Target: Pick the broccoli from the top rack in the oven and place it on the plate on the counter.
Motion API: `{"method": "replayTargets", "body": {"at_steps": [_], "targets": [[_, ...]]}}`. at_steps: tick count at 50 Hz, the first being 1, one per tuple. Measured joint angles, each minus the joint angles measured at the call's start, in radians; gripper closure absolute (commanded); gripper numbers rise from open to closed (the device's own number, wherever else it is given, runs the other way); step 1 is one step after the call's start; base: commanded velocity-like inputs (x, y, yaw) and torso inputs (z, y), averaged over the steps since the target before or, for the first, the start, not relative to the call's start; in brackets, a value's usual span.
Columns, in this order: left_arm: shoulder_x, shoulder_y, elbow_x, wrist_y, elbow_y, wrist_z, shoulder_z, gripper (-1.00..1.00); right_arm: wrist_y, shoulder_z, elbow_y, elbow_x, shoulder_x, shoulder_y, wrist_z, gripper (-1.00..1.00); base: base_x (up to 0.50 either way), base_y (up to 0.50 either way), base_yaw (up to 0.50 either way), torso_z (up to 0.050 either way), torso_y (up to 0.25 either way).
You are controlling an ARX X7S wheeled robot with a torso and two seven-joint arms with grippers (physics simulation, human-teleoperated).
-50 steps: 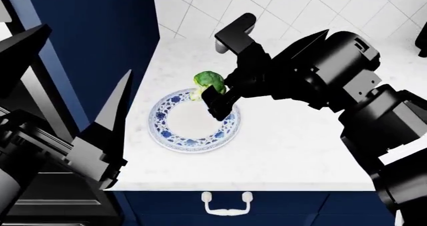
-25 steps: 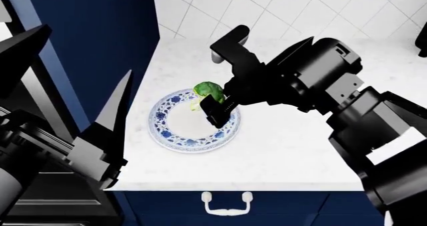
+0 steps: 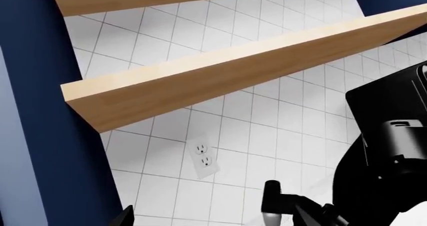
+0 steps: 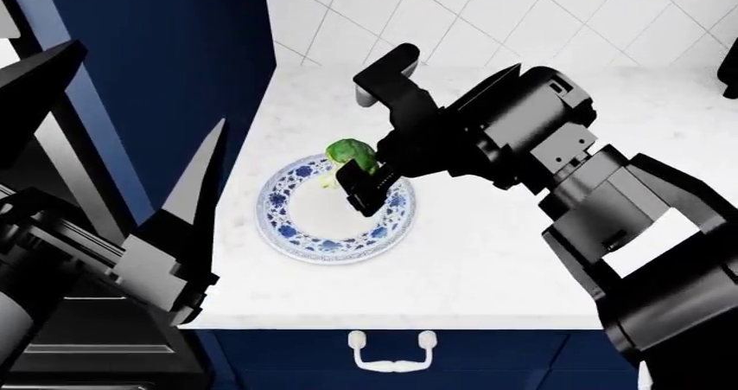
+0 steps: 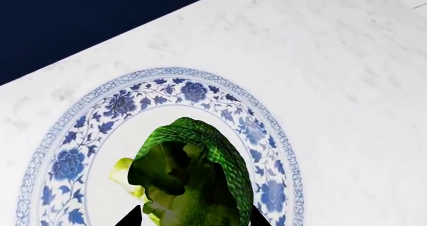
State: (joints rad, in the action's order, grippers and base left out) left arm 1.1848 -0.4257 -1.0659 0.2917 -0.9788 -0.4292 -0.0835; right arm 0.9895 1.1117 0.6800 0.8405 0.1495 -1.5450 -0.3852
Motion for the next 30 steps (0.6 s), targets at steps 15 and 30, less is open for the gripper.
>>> {"method": "replayTargets", "body": {"at_steps": [15, 30], "targets": [[0.002, 0.0, 0.0, -0.002, -0.001, -0.002, -0.002, -1.0, -0.019, 0.022, 0.043, -0.014, -0.03, -0.003, -0.031, 1.0, 0.0, 0.0, 0.0, 0.0, 0.001], [0.003, 0.0, -0.001, -0.005, -0.002, -0.006, -0.004, -1.0, -0.022, 0.04, 0.064, -0.022, -0.044, 0.003, -0.043, 1.0, 0.0, 0.0, 0.0, 0.0, 0.0]]}}
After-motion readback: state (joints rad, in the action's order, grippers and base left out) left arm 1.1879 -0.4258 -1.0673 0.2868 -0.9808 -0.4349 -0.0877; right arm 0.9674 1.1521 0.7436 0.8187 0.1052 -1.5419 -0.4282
